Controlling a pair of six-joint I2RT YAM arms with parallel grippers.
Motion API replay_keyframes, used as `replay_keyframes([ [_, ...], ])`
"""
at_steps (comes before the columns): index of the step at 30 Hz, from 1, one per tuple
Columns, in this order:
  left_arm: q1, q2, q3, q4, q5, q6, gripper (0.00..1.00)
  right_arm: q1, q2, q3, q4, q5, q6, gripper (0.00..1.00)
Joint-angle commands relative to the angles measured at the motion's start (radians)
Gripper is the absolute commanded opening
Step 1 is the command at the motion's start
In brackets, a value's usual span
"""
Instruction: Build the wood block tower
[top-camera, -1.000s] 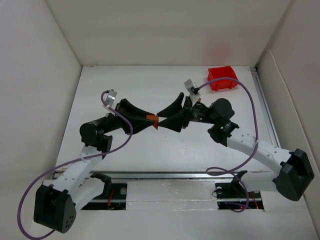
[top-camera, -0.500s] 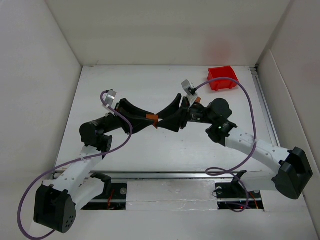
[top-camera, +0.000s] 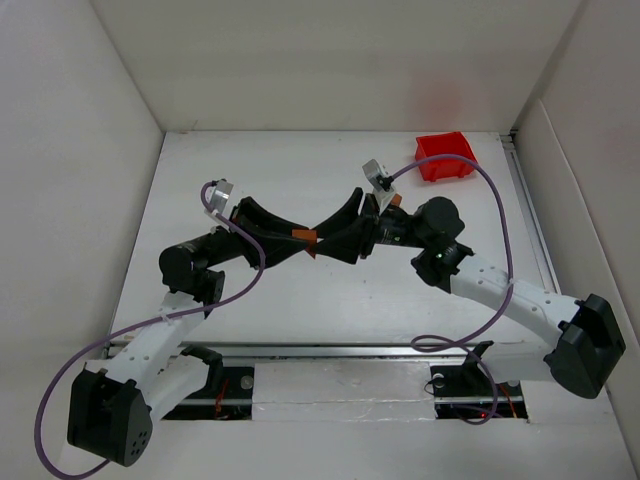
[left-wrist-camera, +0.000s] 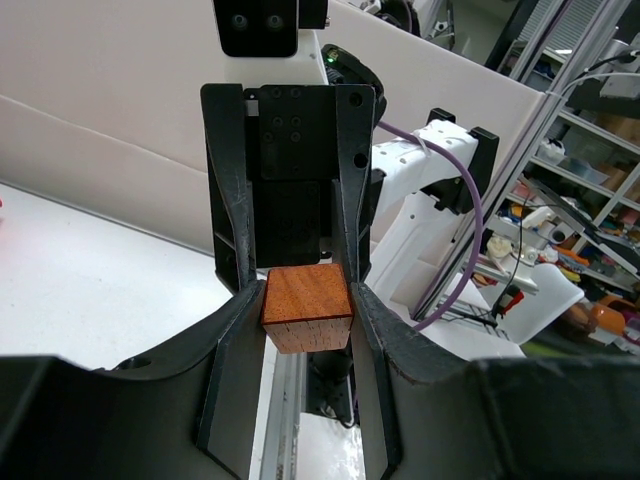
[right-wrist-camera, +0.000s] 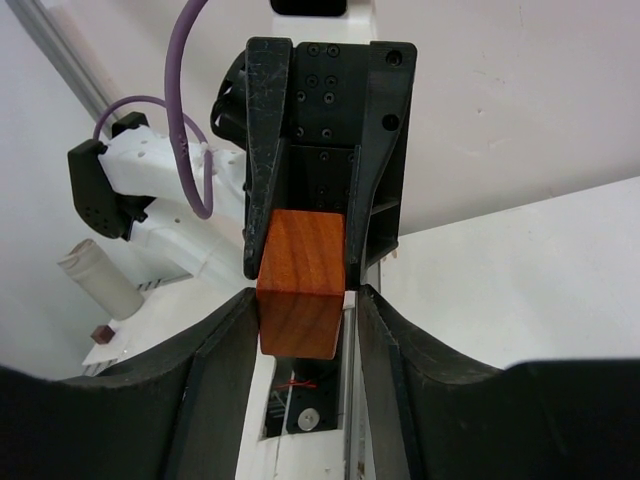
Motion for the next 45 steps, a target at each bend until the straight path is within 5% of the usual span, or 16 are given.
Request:
replay_keyframes([
  [1,0.0,-0.012,0.017,0.257,0.01,0.008,0.0,0.009,-0.023,0.049,0.073,0.009,0.0,0.48],
  [10,0.0,-0.009,0.015,0.264,0.02,0.002,0.0,0.009,-0.02,0.061,0.078,0.012,0.005,0.4],
  [13,0.0,-0.008,0.017,0.269,0.021,-0.001,0.0,0.009,-0.016,0.072,0.077,0.01,0.005,0.24],
  [18,0.0,-0.006,0.017,0.28,0.023,-0.006,0.0,0.009,-0.004,0.088,0.086,-0.008,0.009,0.23],
  [19,0.0,-0.006,0.015,0.277,0.024,-0.006,0.0,0.009,-0.003,0.089,0.086,-0.005,0.006,0.0],
  [21,0.0,-0.008,0.018,0.272,0.024,-0.006,0.0,0.009,-0.007,0.092,0.061,0.007,-0.005,0.0],
  [22,0.0,-0.008,0.02,0.267,0.024,-0.004,0.07,0.009,-0.007,0.098,0.044,0.007,-0.014,0.0],
  [23,0.0,-0.011,0.023,0.249,0.015,0.002,0.37,0.009,-0.007,0.106,0.012,0.007,-0.04,0.0],
  [26,0.0,-0.026,0.025,0.194,-0.011,0.028,0.99,0.009,-0.007,0.104,-0.009,0.004,-0.074,0.0],
  [28,0.0,-0.049,0.029,0.151,-0.028,0.055,0.99,-0.017,-0.007,0.097,-0.02,-0.011,-0.097,0.0],
  [31,0.0,-0.106,0.047,-0.02,-0.098,0.115,0.99,-0.127,-0.025,0.052,-0.072,-0.042,-0.175,0.0],
  [34,0.0,-0.201,0.101,-0.361,-0.267,0.248,0.99,-0.248,-0.051,0.006,-0.085,-0.089,-0.224,0.0],
  [37,0.0,-0.274,0.176,-0.675,-0.455,0.327,0.99,-0.365,-0.031,0.085,-0.305,-0.109,-0.49,0.0],
  [38,0.0,-0.287,0.23,-0.848,-0.545,0.35,0.99,-0.376,-0.014,0.125,-0.512,-0.096,-0.719,0.0],
  [41,0.0,-0.297,0.334,-1.152,-0.65,0.442,0.99,-0.396,0.093,0.274,-0.844,-0.027,-1.071,0.0],
  [45,0.0,-0.305,0.385,-1.384,-0.686,0.572,0.99,-0.52,0.28,0.413,-0.954,0.036,-1.164,0.0],
])
